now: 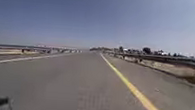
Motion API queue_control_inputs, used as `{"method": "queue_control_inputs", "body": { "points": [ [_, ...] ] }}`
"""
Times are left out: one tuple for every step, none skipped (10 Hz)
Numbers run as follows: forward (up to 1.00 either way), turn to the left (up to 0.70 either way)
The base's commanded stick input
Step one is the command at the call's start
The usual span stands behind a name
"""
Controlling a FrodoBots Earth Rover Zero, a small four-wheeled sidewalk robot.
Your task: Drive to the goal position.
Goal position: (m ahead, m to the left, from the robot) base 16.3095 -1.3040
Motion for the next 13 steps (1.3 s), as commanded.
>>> {"method": "queue_control_inputs", "body": {
  "points": [
    [1.0, 0.0],
    [1.0, 0.0],
    [1.0, 0.0],
    [1.0, 0.0],
    [1.0, 0.0],
    [1.0, 0.0],
    [1.0, 0.0],
    [1.0, 0.0],
    [1.0, 0.0],
    [1.0, 0.0],
    [1.0, 0.0],
    [1.0, 0.0],
    [1.0, 0.0]
  ]
}}
